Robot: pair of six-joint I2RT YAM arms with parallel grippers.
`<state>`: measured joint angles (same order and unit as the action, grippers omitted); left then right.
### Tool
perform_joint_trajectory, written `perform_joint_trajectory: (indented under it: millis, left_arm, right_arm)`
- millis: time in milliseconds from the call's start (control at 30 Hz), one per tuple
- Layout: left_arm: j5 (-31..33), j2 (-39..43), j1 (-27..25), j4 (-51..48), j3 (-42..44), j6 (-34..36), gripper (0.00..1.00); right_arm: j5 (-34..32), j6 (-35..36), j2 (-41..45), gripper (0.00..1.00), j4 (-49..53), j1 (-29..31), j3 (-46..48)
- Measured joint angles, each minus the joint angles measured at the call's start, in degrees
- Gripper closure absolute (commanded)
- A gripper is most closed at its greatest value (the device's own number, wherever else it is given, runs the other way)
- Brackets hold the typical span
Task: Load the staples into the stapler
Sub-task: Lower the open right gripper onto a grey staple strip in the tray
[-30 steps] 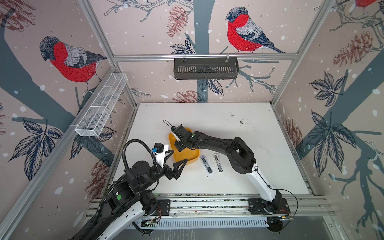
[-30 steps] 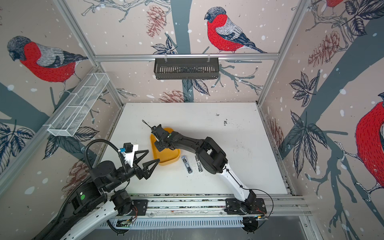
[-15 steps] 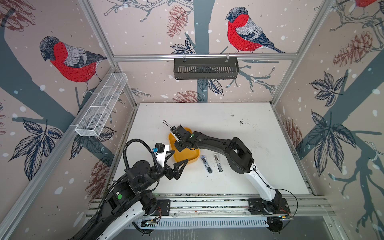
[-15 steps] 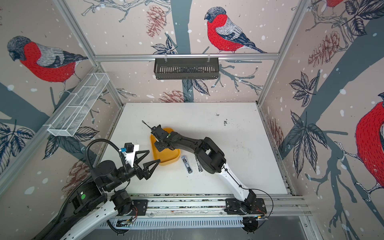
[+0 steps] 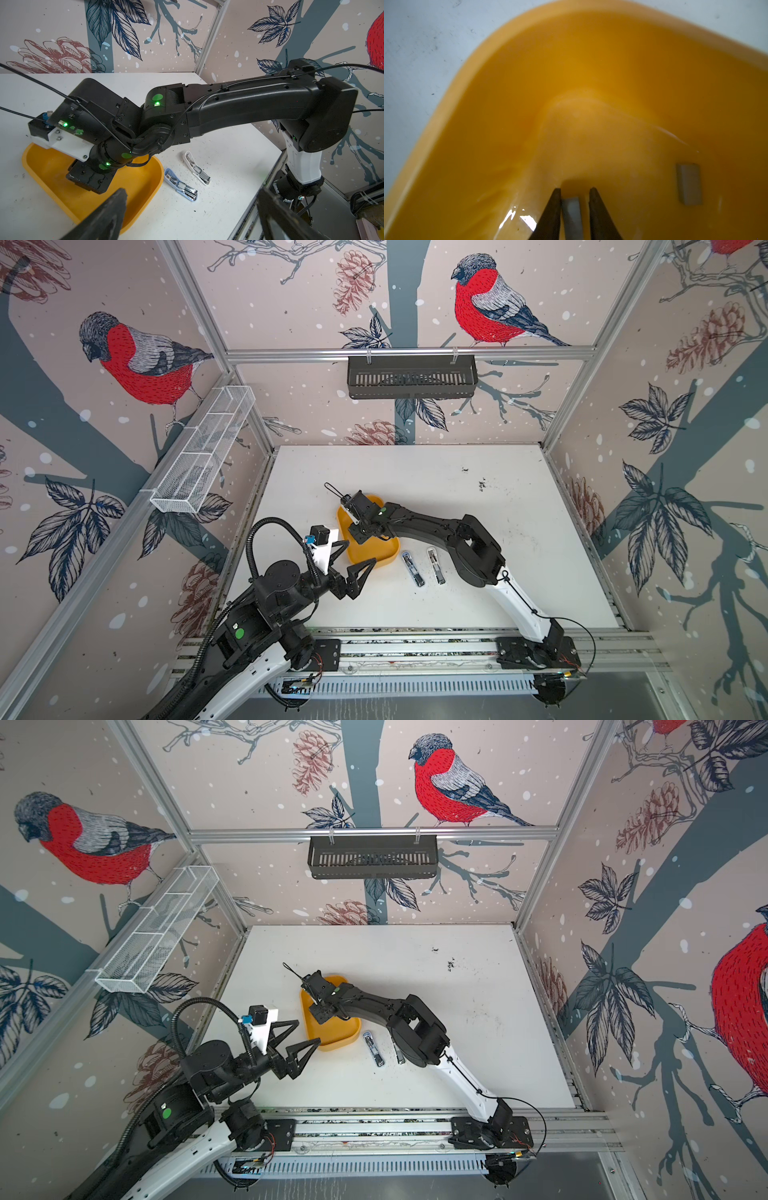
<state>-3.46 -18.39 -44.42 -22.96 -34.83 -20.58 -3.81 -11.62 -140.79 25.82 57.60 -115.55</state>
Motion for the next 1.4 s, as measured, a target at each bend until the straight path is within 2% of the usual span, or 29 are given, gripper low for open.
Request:
perform_joint_trajectory:
  millis: [300, 1400]
  left_arm:
    - [-0.66, 0.11, 0.07, 0.02, 0.02, 0.0, 0.03]
    - [-0.98, 0.15, 0.81, 0.24, 0.2, 0.0, 0.03]
  right_arm:
    - [-0.42, 1.09, -2.73, 0.78, 3.06, -0.2, -4.87]
    - [0.55, 3.28, -1.11, 0.8, 12.35, -1.01, -4.76]
